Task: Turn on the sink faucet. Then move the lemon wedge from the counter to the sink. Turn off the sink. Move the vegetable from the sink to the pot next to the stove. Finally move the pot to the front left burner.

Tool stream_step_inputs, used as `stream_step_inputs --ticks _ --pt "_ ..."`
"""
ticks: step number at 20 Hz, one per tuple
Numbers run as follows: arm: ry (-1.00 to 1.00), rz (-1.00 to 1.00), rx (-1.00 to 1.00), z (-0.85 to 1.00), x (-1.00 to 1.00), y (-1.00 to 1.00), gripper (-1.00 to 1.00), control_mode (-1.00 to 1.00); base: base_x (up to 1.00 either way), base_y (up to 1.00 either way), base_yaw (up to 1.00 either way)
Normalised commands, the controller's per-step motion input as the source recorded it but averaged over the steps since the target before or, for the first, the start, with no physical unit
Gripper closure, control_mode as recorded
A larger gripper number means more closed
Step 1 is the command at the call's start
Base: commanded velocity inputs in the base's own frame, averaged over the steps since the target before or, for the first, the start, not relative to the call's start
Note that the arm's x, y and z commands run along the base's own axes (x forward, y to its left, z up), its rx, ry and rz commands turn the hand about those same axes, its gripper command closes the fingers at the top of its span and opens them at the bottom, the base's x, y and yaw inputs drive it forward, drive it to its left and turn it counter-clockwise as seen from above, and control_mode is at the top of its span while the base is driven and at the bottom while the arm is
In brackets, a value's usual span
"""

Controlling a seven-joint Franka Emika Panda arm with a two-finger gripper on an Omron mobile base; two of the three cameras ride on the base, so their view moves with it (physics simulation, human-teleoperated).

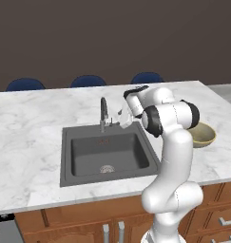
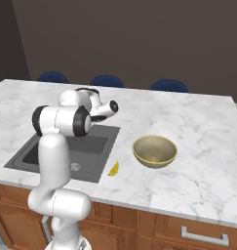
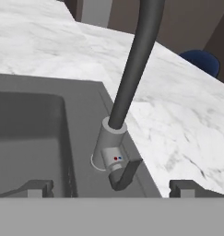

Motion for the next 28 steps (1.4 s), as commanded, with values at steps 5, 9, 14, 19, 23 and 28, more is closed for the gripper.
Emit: stream_step_inputs --ticks 5,9,14,19,23,28 --pt "0.01 0.0 0.02 -0.13 0.08 0.14 -1.0 -1.0 0.0 0.0 0.0" --pt "0.0 0.0 0.02 -0.1 0.07 0.13 -1.0 -1.0 0.0 0.0 0.0" --pt "0.0 0.01 0.03 -0.07 0.08 0.1 -1.0 -1.0 0.0 0.0 0.0" --pt "0.0 0.02 0.03 -0.08 0.12 0.07 -1.0 -1.0 0.0 0.0 0.0" --pt "0.01 0.02 0.03 -0.09 0.14 0.06 -1.0 -1.0 0.0 0.0 0.0" --pt "0.03 0.01 0.03 -0.11 0.17 0.04 -1.0 -1.0 0.0 0.0 0.0"
